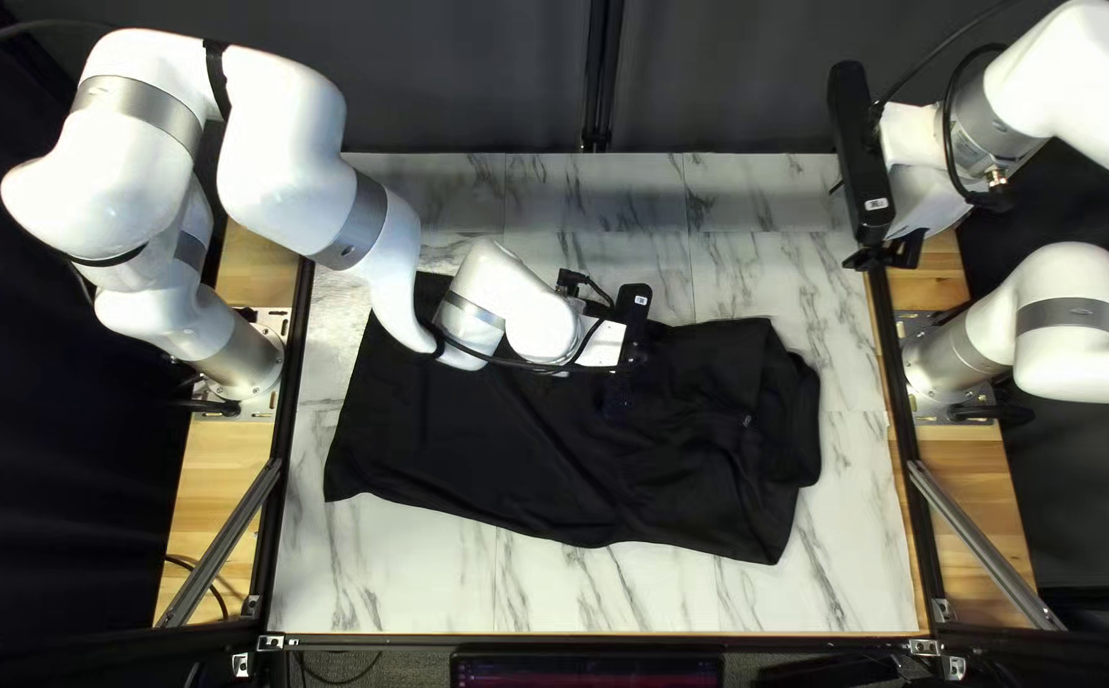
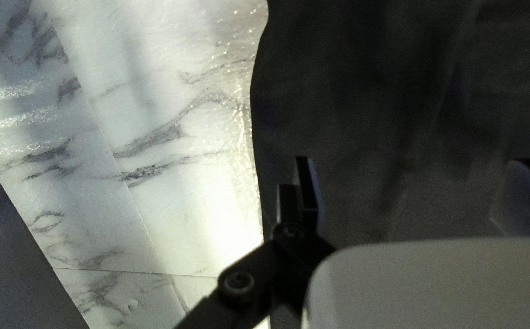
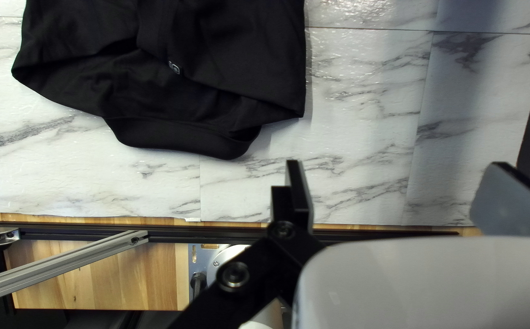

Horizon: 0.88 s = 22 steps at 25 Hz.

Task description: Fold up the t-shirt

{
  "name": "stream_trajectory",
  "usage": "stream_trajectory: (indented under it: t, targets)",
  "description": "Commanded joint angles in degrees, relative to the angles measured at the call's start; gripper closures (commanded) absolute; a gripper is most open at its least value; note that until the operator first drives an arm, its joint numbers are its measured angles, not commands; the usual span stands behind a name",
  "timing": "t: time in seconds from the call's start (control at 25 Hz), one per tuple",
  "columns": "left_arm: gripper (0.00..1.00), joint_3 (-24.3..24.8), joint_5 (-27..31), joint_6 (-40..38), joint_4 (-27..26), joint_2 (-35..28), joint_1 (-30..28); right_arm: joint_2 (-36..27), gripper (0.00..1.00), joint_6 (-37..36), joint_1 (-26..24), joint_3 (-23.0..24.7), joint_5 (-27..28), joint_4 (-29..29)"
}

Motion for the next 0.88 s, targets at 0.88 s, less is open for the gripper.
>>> stream_trajectory:
  t: [0.88]
  targets:
    - [0.0,-10.09,13.01,-8.36,4.8,6.48,-3.56,0.0,0.0,0.0,0.0,0.0,0.0,0.0]
